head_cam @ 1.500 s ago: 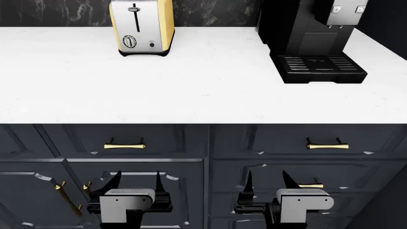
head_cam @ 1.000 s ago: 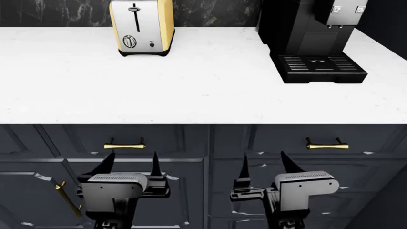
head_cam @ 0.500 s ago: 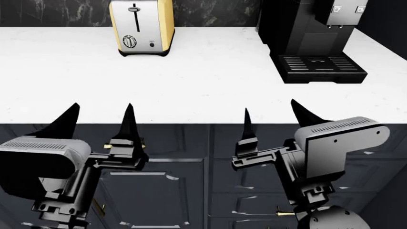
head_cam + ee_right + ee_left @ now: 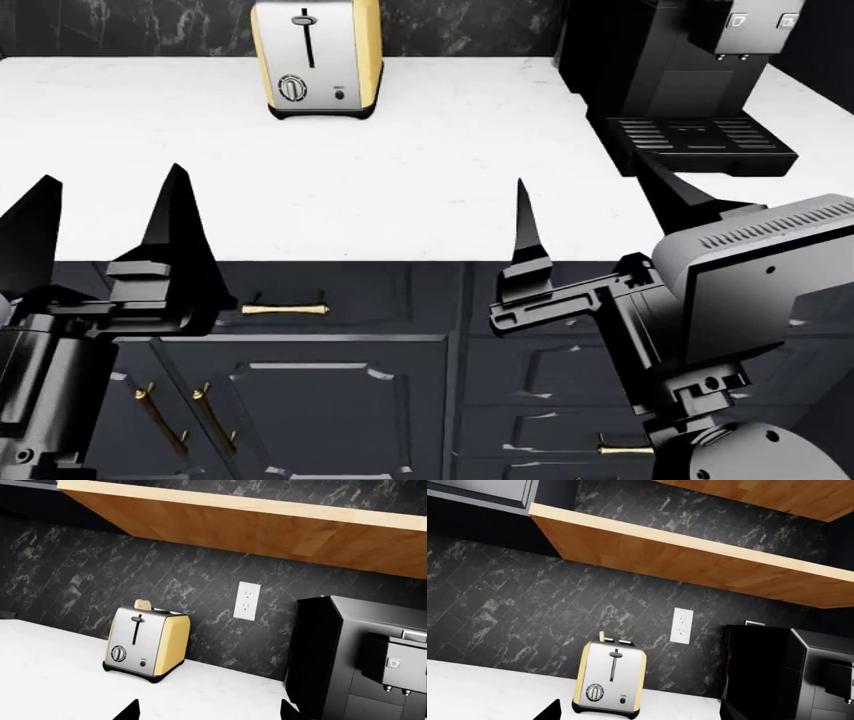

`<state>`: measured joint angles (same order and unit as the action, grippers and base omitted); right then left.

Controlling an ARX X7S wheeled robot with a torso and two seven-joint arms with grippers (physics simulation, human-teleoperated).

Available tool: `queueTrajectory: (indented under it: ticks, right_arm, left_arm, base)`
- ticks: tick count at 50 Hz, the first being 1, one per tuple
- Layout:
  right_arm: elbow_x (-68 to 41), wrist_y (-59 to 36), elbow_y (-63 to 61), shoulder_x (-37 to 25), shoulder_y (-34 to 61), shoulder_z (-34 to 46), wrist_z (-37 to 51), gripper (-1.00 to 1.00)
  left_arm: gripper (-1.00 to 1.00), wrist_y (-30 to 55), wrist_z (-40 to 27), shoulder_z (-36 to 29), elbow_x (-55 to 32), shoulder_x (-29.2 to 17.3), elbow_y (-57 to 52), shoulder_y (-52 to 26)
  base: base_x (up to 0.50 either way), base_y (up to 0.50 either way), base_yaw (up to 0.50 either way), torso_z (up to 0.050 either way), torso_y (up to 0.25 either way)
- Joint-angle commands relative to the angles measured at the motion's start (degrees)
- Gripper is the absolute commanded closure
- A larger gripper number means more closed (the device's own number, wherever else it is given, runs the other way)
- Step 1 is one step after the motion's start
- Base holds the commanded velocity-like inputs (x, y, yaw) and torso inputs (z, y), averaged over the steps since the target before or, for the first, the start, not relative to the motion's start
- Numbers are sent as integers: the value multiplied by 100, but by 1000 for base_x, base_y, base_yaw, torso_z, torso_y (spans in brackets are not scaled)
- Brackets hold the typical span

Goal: Push down the lever of the toaster to turn it on.

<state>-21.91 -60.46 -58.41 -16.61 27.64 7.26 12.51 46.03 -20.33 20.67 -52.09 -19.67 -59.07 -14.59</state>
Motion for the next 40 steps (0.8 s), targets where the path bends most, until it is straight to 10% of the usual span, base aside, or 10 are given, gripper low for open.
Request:
queueTrajectory:
  ticks: [1,40]
  right_arm:
    - [-408,216,29,-373,101,238,471,-100]
    - [-847,899,221,-667,62,473,816,-100]
  left_arm:
    - [-100,-369,-300,97,-341,-251,-37,164]
    - [-100,-1118,-427,-529,-125,-645,109,493]
  base:
    - [55,387,0,0,0]
    - [132,405,0,0,0]
